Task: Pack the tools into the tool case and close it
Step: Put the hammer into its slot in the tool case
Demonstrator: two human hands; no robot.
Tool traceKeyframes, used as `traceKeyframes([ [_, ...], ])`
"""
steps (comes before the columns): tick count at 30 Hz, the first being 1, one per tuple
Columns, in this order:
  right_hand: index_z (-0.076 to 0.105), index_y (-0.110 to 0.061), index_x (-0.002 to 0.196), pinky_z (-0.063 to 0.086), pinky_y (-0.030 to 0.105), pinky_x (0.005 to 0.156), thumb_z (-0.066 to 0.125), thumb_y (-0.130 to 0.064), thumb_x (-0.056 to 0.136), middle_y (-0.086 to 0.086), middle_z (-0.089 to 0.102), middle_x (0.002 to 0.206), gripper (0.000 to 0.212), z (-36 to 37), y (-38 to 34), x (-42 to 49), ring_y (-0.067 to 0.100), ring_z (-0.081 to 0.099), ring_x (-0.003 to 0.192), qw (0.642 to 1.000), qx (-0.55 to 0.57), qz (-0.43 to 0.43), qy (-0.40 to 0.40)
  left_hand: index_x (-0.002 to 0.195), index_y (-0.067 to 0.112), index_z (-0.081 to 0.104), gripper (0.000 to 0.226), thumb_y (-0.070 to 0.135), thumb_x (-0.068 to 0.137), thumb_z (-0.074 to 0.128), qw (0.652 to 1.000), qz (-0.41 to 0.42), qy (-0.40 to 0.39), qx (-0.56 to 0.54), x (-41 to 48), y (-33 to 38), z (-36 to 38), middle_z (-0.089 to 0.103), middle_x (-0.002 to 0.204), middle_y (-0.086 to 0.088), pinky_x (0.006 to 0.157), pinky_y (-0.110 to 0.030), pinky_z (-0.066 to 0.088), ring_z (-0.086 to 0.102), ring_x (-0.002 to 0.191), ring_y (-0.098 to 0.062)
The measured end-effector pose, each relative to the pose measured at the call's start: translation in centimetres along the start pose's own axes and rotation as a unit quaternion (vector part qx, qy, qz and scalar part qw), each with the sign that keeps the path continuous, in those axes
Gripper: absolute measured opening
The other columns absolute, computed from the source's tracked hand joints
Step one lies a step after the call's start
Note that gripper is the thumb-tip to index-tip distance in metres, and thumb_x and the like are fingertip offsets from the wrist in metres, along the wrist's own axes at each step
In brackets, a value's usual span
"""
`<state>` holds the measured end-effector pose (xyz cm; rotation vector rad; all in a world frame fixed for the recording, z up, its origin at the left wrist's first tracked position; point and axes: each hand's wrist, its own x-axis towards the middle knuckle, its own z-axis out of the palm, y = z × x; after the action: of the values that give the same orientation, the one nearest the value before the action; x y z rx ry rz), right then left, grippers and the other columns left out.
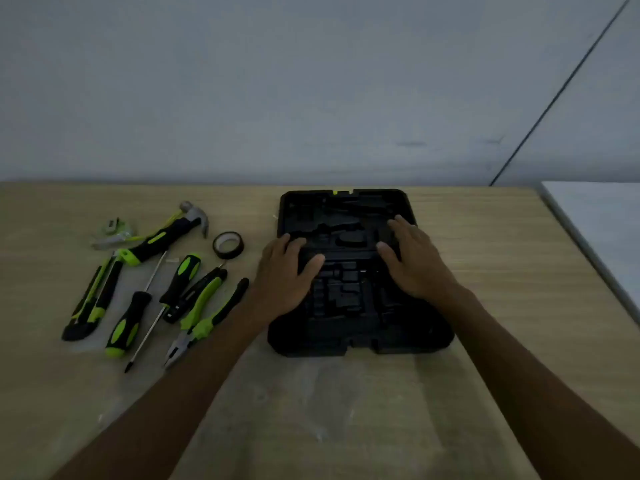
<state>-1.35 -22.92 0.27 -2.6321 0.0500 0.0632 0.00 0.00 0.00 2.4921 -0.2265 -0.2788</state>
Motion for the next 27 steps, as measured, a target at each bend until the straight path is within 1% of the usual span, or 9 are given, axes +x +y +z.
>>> traceKeyframes([
  [1,0.021,-0.015,0.15,0.016,0.044,0.119,0.034,-0.045,0.098,0.004,0.013,0.16,0.061,0.5,0.2,0.0,0.026,0.013,0.147,1.0,-0.002,0.0,0.016,0.145,0.019,0.026,0.061,0.052,0.093,0.033,1.0,0.004,0.007,-0.001,-0.2,0.0,0.3,0.009,0.159,-0.008,0.12,-0.046,0.01,0.001,0.147,-0.026],
  [4,0.024,-0.018,0.148,0.012,0.041,0.119,0.03,-0.045,0.099,0.002,0.017,0.16,0.057,1.6,0.3,-0.3,0.022,0.014,0.148,0.998,-0.054,0.006,0.037,0.145,0.02,0.024,0.059,0.049,0.095,0.032,0.999,0.027,0.028,0.011,-0.7,-0.2,1.0,0.006,0.159,-0.005,0.119,-0.041,0.007,-0.006,0.147,-0.023],
  [7,0.026,-0.021,0.147,0.007,0.04,0.119,0.025,-0.048,0.099,-0.002,0.02,0.159,0.056,2.5,-0.1,-0.8,0.018,0.013,0.147,0.994,-0.094,0.009,0.053,0.145,0.022,0.021,0.057,0.048,0.095,0.031,0.996,0.06,0.056,0.037,-1.1,-1.4,1.9,0.006,0.159,-0.002,0.119,-0.037,0.005,-0.006,0.147,-0.019],
  [10,0.027,-0.022,0.147,0.006,0.04,0.119,0.023,-0.05,0.098,-0.003,0.02,0.159,0.056,2.5,-0.4,-1.3,0.017,0.014,0.147,0.993,-0.104,0.013,0.056,0.145,0.024,0.023,0.056,0.049,0.095,0.031,0.994,0.072,0.072,0.04,-0.9,-1.9,2.0,0.009,0.159,0.0,0.119,-0.035,0.005,-0.004,0.147,-0.017],
  [18,0.03,-0.022,0.147,0.01,0.041,0.118,0.023,-0.05,0.098,-0.003,0.022,0.158,0.056,2.9,-0.7,-2.2,0.019,0.016,0.147,0.991,-0.112,0.004,0.069,0.145,0.023,0.024,0.058,0.051,0.094,0.03,0.991,0.085,0.089,0.058,-1.5,-2.5,2.3,0.013,0.159,0.0,0.121,-0.038,0.008,-0.002,0.148,-0.017],
  [22,0.029,-0.021,0.147,0.015,0.042,0.116,0.022,-0.05,0.098,-0.002,0.024,0.158,0.057,3.0,-0.9,-2.8,0.019,0.016,0.146,0.991,-0.112,0.0,0.068,0.145,0.024,0.024,0.059,0.052,0.094,0.03,0.991,0.083,0.084,0.057,-2.1,-2.6,2.3,0.013,0.159,0.0,0.121,-0.04,0.009,-0.002,0.148,-0.018],
  [27,0.031,-0.019,0.145,0.023,0.043,0.113,0.023,-0.048,0.099,0.001,0.032,0.154,0.055,3.0,-1.4,-3.5,0.021,0.023,0.143,0.99,-0.126,-0.004,0.069,0.146,0.025,0.022,0.059,0.053,0.094,0.029,0.99,0.082,0.083,0.079,-2.5,-2.8,2.2,0.012,0.159,0.0,0.12,-0.046,0.01,-0.002,0.148,-0.019],
])
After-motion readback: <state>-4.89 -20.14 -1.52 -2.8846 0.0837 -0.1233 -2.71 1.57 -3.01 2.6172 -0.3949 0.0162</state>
